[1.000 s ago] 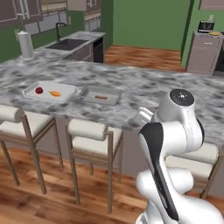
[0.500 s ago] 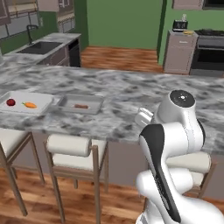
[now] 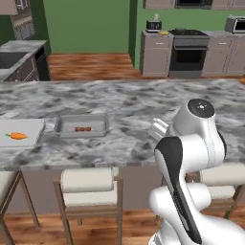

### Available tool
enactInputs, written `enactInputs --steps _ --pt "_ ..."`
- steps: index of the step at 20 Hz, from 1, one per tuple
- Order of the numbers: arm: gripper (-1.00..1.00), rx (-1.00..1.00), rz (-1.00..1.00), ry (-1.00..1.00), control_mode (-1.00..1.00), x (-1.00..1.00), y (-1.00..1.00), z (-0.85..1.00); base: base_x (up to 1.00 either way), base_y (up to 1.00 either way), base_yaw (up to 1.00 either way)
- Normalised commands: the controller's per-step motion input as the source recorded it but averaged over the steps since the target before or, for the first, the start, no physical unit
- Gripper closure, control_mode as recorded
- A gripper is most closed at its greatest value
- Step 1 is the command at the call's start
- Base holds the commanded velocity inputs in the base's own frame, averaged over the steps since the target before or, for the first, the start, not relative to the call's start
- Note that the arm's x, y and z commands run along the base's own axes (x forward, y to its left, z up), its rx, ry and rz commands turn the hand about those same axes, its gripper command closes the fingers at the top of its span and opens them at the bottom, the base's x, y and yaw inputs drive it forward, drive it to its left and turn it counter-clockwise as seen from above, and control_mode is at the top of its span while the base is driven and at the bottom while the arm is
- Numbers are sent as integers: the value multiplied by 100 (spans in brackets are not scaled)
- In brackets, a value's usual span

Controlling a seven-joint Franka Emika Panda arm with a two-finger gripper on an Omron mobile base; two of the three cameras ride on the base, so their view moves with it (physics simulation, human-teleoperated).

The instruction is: Place the cold items (carrot and tomato) from the fridge in one tupperware on the dining counter. Place the warm items (kebab skewer and hot dog) in the stove area in another tupperware.

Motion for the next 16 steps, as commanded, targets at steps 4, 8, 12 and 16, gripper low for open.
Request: enactInputs --steps 4,8,12,16 --pt "100 0 0 0 100 0 0 0 0 100 -33" --pt "100 0 0 0 100 0 0 0 5 100 -28" --pt "100 0 0 0 100 0 0 0 24 100 -22" --pt "100 0 0 0 100 0 0 0 67 86 -14"
